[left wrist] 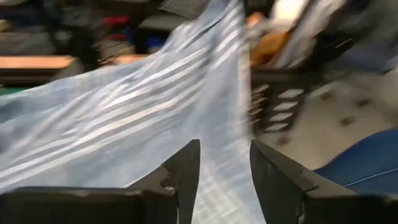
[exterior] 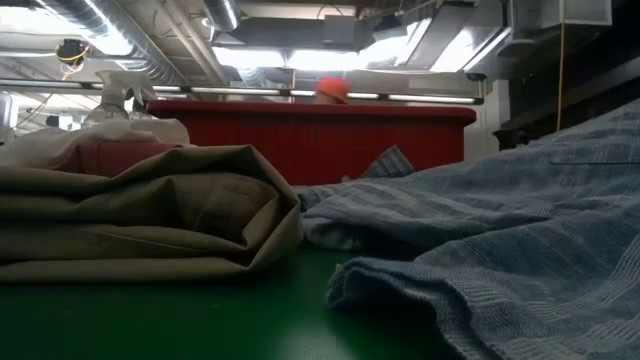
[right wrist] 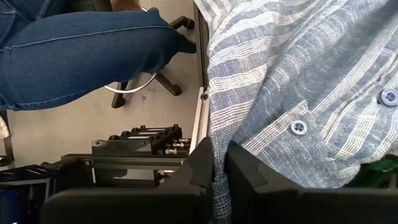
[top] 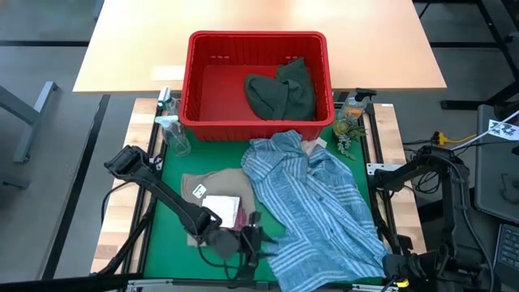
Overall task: Fold Laundry from Bin
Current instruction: Remove the blue polo shirt from the red bin
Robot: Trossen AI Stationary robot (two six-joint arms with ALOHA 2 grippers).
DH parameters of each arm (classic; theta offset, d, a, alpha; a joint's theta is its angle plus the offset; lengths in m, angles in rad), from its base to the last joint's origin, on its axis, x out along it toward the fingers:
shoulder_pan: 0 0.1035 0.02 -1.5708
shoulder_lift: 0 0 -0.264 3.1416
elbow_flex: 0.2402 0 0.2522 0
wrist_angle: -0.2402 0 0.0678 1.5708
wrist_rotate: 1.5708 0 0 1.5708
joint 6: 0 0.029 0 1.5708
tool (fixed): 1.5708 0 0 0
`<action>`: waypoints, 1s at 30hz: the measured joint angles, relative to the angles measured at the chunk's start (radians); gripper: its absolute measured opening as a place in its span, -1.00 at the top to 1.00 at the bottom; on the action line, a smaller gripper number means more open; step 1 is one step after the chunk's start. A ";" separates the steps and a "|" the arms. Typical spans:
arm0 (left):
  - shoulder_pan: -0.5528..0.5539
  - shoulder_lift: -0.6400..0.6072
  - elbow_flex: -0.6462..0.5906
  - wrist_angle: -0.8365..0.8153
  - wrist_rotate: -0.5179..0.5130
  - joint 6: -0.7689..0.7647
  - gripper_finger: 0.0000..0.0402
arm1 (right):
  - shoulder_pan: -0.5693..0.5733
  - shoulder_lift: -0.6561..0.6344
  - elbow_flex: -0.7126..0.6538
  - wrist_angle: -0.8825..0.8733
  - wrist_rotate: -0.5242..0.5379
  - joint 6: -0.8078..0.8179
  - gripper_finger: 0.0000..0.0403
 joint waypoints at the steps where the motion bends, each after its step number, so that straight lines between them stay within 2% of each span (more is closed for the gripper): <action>1: 0.010 0.000 0.000 -0.037 -0.019 0.010 0.31 | 0.000 0.000 0.000 -0.002 0.000 -0.002 0.87; 9: 0.133 0.000 0.000 -0.384 -0.113 0.039 0.28 | -0.007 0.001 0.000 -0.016 0.000 -0.003 0.91; 16: 0.279 0.000 0.000 -0.719 -0.123 0.056 0.28 | -0.007 0.001 0.000 -0.026 -0.001 -0.004 0.89; 19: 0.341 0.000 0.000 -0.810 -0.122 0.059 0.29 | -0.007 0.002 0.000 -0.026 0.000 -0.004 0.89; 21: 0.381 0.000 0.000 -0.830 -0.101 0.093 0.31 | -0.007 0.002 0.000 -0.026 -0.001 -0.004 0.89; 30: 0.498 0.001 0.000 -0.827 0.117 0.287 0.39 | -0.007 0.002 0.000 -0.025 -0.001 -0.004 0.89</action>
